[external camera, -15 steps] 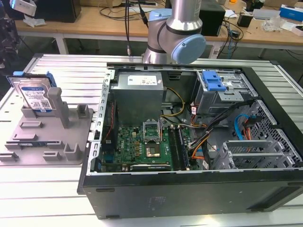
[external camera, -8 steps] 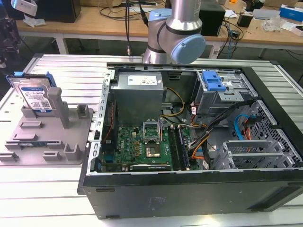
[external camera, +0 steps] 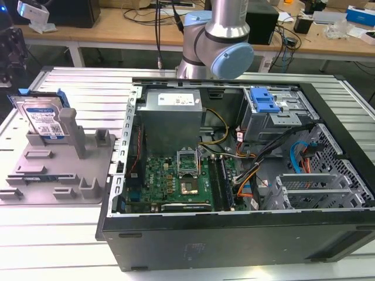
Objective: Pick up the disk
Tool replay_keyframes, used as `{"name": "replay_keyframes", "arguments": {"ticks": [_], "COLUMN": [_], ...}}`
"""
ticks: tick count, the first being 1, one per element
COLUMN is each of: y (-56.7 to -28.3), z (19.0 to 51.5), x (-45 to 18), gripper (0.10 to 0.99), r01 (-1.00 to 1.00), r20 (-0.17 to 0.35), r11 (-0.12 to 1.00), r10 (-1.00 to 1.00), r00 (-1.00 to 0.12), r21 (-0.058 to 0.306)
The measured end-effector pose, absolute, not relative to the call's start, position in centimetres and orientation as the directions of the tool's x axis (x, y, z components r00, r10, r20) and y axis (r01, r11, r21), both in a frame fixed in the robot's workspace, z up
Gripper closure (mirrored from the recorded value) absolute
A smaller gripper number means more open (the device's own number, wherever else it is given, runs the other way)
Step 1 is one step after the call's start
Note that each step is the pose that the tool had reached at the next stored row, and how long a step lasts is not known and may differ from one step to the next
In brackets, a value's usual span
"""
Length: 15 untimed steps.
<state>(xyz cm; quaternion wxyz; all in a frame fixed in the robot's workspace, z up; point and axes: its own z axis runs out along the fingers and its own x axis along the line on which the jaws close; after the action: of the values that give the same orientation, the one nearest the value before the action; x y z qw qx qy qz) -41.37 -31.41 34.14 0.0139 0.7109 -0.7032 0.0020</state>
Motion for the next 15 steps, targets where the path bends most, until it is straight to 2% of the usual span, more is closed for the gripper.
{"name": "replay_keyframes", "arguments": {"ticks": [15], "y": [-30.9], "z": [32.2], "x": [-41.6], "gripper": [0.545], "r01": [-0.999], "r20": [0.022], "r11": [-0.036], "r10": [-0.999], "r00": [0.037], "r21": [0.017]}}
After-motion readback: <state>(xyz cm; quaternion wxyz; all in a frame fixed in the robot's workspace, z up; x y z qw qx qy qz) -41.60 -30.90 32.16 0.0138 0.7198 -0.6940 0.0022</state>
